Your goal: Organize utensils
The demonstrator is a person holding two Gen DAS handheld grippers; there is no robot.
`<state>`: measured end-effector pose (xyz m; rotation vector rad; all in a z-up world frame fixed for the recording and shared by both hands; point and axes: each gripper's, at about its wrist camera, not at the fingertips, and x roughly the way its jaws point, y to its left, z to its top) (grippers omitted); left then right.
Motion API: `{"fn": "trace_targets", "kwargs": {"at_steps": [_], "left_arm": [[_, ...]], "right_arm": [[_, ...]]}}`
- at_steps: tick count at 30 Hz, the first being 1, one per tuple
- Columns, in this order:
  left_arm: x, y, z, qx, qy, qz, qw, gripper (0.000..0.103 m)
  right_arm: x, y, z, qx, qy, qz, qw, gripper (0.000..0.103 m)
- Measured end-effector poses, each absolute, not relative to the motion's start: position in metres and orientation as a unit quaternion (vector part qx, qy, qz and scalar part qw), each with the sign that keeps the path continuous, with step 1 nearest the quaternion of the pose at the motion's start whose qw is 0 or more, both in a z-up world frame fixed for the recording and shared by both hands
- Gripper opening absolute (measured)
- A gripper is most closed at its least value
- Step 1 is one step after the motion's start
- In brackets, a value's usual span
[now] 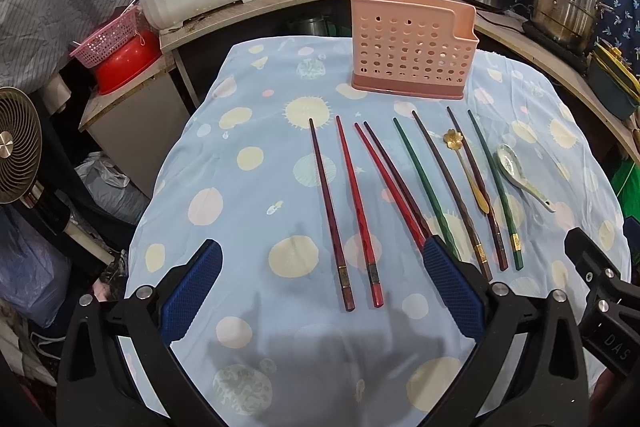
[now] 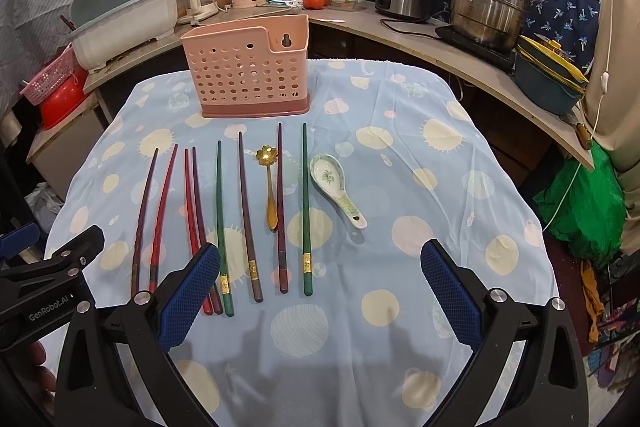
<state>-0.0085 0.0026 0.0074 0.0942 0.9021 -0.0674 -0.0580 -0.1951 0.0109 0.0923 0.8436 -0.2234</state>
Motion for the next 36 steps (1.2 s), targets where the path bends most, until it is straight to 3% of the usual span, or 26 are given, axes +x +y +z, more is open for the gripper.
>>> {"fn": "trace_targets", "kwargs": {"at_steps": [36], "left_arm": [[-0.026,0.001,0.020,0.046,0.428,-0.040,0.902,0.096]], "right_arm": [[-0.072,-0.195,0.022,0.046,0.395,-0.108,0.911,0.096]]}}
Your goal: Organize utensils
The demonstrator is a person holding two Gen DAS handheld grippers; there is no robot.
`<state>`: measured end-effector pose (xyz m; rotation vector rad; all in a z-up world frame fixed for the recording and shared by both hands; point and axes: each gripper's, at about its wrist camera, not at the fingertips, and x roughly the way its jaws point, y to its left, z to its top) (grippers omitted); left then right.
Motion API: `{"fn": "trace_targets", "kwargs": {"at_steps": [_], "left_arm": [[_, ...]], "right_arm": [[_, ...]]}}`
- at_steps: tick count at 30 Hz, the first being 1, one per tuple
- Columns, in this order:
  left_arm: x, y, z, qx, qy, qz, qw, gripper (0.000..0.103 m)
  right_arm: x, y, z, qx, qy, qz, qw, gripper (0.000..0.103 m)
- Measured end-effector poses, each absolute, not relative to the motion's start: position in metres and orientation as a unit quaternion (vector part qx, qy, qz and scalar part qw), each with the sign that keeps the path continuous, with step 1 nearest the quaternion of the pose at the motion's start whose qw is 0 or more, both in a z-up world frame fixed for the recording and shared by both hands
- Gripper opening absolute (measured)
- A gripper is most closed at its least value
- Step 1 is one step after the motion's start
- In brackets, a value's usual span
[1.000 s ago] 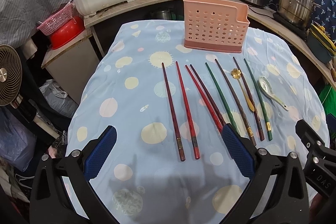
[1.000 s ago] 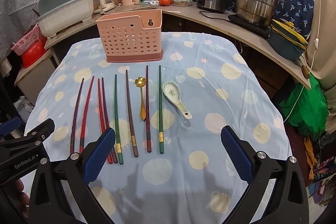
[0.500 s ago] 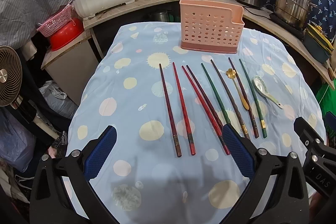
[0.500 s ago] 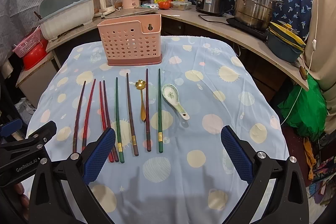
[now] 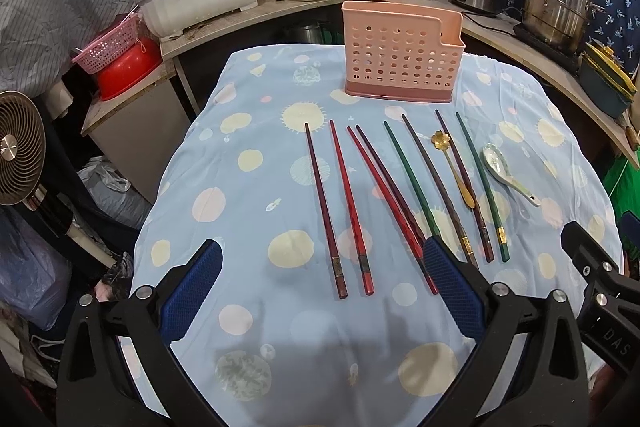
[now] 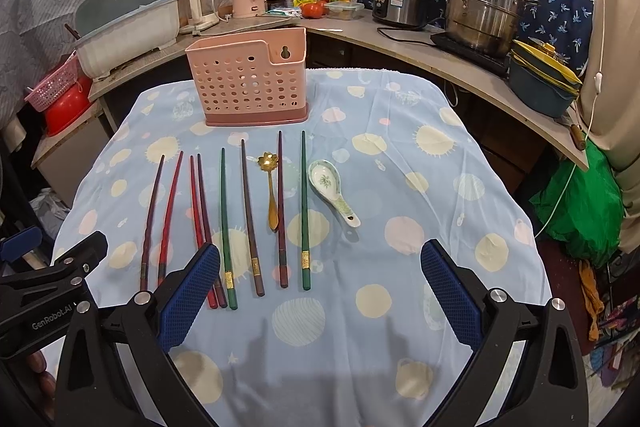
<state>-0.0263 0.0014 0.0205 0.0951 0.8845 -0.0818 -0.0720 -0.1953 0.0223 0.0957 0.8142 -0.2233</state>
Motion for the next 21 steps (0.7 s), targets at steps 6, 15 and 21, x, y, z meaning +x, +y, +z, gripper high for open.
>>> {"fn": "trace_targets", "kwargs": {"at_steps": [6,15,21], "left_arm": [[-0.0276,0.0022,0.0212,0.046,0.429,-0.039,0.901,0.096],[-0.0278,0.0023,0.0216,0.047,0.430,-0.039,0.901,0.096],[-0.0277,0.0023,0.0216,0.047,0.430,-0.039,0.901,0.096]], "right_arm": [[-0.0719,-0.1957,0.0221,0.046,0.395,-0.108,0.911,0.096],[-0.0726,-0.1954,0.0226,0.046,0.395,-0.108,0.911,0.096],[-0.0731,-0.1949,0.0229,0.046,0.394,-0.108,0.912,0.096]]}}
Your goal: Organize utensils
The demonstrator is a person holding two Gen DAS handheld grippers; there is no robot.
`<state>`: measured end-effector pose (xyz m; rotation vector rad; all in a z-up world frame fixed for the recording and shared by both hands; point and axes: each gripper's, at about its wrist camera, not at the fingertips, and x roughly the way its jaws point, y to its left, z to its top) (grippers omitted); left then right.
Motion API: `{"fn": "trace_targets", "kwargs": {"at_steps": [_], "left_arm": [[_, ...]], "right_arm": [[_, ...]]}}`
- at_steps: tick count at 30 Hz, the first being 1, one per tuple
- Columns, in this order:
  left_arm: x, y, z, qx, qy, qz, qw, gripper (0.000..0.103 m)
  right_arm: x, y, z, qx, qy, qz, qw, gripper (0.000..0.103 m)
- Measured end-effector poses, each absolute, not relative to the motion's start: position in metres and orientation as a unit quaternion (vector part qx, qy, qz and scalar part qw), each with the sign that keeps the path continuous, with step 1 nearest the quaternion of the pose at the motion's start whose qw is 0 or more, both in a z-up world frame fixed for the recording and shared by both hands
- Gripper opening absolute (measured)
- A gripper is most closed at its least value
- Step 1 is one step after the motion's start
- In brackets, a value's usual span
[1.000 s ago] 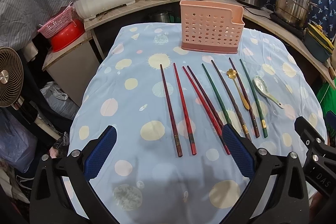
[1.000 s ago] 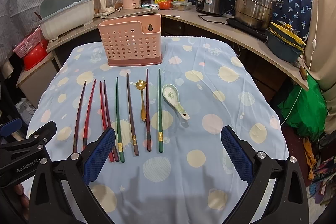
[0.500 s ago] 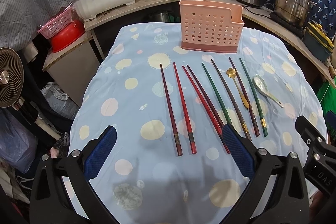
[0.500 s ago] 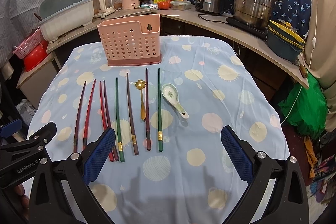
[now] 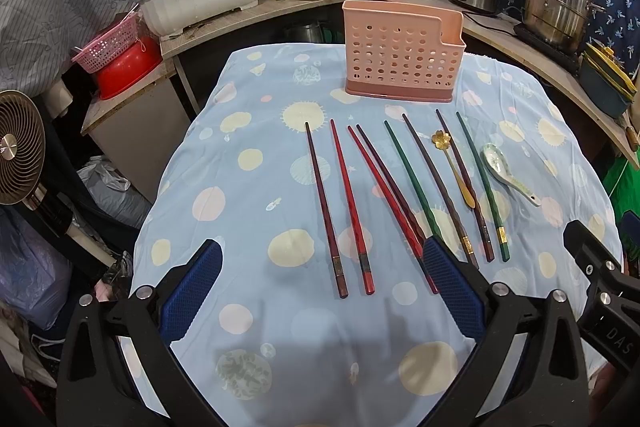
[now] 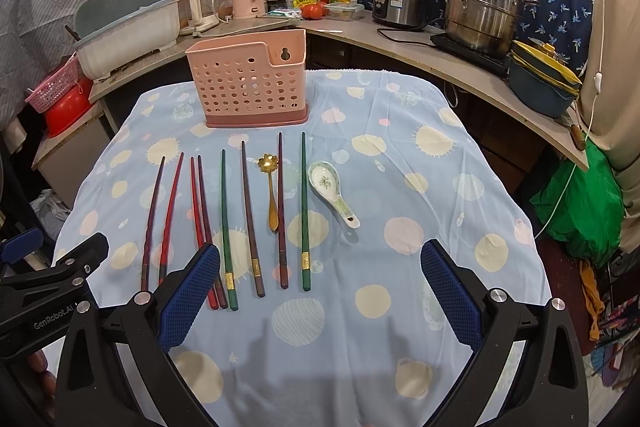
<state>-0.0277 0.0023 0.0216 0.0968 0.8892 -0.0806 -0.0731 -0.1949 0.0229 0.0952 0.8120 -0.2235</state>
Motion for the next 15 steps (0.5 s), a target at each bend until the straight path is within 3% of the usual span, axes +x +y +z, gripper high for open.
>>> {"fn": "trace_targets", "kwargs": {"at_steps": [15], "left_arm": [[-0.0229,0.0036,0.0242,0.047,0.430,-0.040,0.901,0.096]], "right_arm": [[-0.0703,-0.1953,0.0247,0.051,0.395,-0.105,0.911,0.096]]}}
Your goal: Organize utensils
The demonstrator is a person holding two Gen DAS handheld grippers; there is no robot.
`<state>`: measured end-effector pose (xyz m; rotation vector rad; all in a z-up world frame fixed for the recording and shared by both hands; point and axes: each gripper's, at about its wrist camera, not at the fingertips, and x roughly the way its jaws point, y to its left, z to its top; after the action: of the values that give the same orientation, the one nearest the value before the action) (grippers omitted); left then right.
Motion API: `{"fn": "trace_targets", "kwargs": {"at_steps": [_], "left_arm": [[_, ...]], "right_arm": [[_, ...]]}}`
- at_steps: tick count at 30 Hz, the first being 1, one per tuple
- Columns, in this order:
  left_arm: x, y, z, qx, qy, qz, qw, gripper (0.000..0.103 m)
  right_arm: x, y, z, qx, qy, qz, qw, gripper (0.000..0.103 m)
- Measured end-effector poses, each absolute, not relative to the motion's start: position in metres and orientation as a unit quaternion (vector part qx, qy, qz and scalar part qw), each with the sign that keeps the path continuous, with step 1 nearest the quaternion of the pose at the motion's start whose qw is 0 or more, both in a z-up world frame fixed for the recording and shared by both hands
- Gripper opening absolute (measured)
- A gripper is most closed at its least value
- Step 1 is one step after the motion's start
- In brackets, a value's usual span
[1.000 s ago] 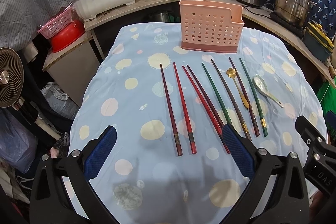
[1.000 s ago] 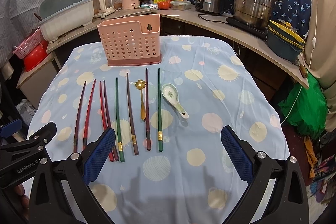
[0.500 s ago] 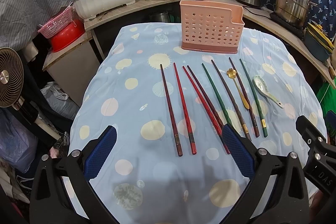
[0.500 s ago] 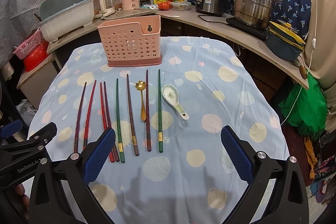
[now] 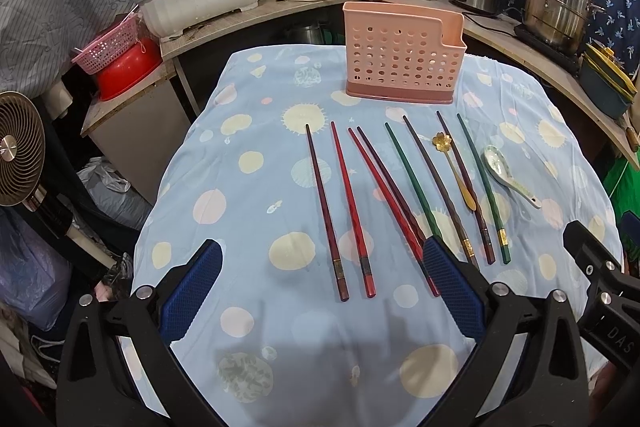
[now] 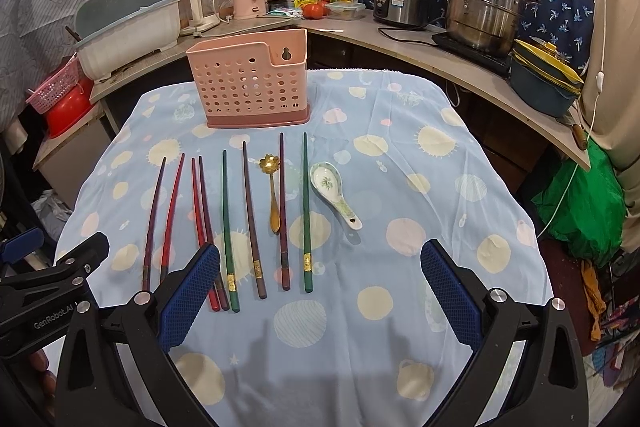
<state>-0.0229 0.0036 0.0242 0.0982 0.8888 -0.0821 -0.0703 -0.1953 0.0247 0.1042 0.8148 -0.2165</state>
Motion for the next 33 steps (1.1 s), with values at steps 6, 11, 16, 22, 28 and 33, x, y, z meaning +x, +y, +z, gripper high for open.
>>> {"fn": "trace_targets", "kwargs": {"at_steps": [6,11,16,22,28,33], "left_arm": [[-0.020,0.003,0.023,0.047,0.432,-0.040,0.900,0.096],[-0.014,0.007,0.016,0.038,0.441,-0.032,0.896,0.096],[-0.009,0.009,0.006,0.034,0.449,-0.032,0.892,0.096],[0.001,0.015,-0.016,0.032,0.470,-0.032,0.882,0.096],[0.012,0.028,-0.037,0.026,0.485,-0.022,0.874,0.096],[0.019,0.032,-0.054,0.035,0.497,-0.015,0.867,0.093]], "right_arm": [[-0.069,-0.198,0.022,0.056,0.398,-0.103,0.910,0.096],[-0.066,-0.202,0.018,0.064,0.404,-0.105,0.907,0.096],[-0.062,-0.211,0.010,0.073,0.414,-0.112,0.901,0.096],[-0.057,-0.217,0.000,0.077,0.424,-0.115,0.895,0.096],[-0.050,-0.220,-0.012,0.079,0.438,-0.116,0.888,0.096],[-0.043,-0.224,-0.020,0.082,0.448,-0.118,0.883,0.096]]}}
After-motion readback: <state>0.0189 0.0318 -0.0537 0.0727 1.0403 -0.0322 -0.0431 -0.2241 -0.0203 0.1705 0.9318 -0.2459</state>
